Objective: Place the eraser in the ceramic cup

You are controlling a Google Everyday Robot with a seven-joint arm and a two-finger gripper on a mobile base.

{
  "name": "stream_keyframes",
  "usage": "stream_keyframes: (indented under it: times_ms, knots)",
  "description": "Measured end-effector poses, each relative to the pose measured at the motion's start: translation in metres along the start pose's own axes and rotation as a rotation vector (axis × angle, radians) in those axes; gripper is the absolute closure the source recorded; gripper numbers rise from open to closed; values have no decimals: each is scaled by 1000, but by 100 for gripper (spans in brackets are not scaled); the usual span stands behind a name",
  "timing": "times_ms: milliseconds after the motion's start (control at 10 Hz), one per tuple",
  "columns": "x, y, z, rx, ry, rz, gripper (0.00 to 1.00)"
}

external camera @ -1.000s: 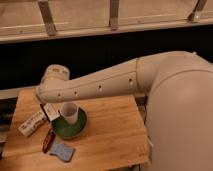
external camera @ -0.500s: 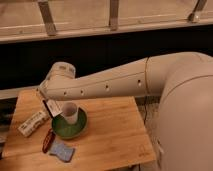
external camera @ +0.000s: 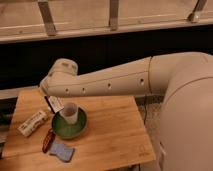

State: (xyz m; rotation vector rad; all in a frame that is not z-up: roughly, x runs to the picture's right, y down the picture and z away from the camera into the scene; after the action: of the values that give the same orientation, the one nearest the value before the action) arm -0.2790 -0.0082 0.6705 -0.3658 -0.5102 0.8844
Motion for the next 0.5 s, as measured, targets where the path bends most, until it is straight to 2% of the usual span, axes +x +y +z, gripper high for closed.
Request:
stream_keyframes:
  times_ms: [200, 500]
  knots:
    - [-1, -9, 1, 26, -16, -7, 100]
    - [28, -25, 16, 74, 8, 20, 100]
